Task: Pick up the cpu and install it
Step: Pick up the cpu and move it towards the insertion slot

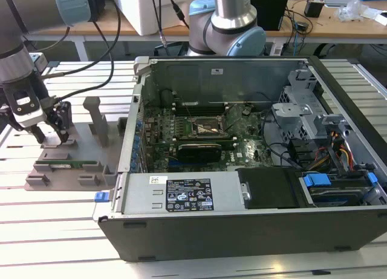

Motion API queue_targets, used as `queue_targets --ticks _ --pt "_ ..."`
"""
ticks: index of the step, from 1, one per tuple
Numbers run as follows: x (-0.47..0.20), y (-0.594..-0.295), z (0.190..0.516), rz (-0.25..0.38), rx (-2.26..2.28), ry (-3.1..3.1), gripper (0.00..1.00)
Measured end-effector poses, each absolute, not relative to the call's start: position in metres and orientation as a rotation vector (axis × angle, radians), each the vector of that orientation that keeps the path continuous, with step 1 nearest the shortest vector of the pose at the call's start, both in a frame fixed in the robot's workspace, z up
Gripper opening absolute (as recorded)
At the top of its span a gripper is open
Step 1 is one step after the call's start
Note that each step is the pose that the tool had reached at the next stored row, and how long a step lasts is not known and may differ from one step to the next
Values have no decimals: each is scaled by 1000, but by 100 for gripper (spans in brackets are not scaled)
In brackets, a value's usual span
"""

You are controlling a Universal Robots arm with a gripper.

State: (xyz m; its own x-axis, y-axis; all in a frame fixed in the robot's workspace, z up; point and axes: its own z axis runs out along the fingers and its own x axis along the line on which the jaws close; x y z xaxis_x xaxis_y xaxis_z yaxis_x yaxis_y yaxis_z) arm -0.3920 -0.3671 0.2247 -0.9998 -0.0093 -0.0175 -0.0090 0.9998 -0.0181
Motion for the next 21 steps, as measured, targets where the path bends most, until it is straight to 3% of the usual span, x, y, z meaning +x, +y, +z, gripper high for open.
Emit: queue_targets --ticks 21 --pt "-392 -367 272 -28 -14 3124 54"
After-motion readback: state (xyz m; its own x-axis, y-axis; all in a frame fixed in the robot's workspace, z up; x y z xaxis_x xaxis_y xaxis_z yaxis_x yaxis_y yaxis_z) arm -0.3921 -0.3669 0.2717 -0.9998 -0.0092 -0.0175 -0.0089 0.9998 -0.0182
